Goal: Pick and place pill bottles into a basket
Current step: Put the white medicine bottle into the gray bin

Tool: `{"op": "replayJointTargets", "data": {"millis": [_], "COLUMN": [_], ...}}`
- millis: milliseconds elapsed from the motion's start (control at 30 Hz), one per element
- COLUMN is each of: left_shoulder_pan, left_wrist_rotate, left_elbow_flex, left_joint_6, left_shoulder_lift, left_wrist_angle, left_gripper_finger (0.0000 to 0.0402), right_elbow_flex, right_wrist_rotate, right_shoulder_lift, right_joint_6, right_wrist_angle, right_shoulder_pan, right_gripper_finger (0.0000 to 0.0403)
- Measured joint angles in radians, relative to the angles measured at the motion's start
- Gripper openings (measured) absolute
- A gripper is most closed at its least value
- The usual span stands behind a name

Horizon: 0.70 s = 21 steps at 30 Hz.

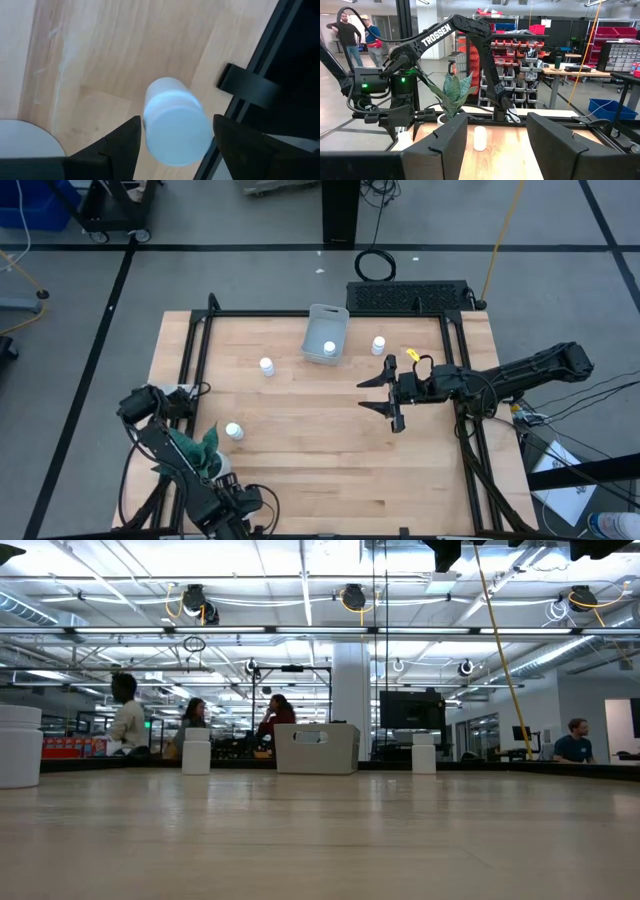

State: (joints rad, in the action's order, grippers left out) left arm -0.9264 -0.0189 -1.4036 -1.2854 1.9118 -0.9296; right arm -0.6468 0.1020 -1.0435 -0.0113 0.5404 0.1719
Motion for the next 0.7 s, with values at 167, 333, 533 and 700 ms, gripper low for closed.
{"op": "replayJointTargets", "data": {"millis": [167, 333, 533, 700], "left_shoulder_pan": [0.002, 0.007, 0.012, 0.017], "left_wrist_rotate": [-0.013, -0.016, -0.019, -0.022], "left_elbow_flex": [0.0, 0.0, -0.002, -0.002], "left_joint_6": [0.012, 0.02, 0.027, 0.04], "left_shoulder_lift": [0.0, 0.0, -0.004, -0.005], "left_wrist_angle": [-0.001, -0.001, -0.002, -0.003], "left_gripper_finger": [0.0244, 0.0216, 0.0171, 0.0169], "right_elbow_flex": [0.0, 0.0, 0.0, 0.0], "right_wrist_rotate": [0.0, 0.0, 0.0, 0.0], "right_shoulder_lift": [0.0, 0.0, 0.0, 0.0], "right_joint_6": [0.0, 0.0, 0.0, 0.0], "right_wrist_angle": [0.0, -0.001, -0.006, -0.006], "right_shoulder_pan": [0.0, 0.0, 0.0, 0.0], "right_gripper_finger": [0.0196, 0.0196, 0.0196, 0.0196]}}
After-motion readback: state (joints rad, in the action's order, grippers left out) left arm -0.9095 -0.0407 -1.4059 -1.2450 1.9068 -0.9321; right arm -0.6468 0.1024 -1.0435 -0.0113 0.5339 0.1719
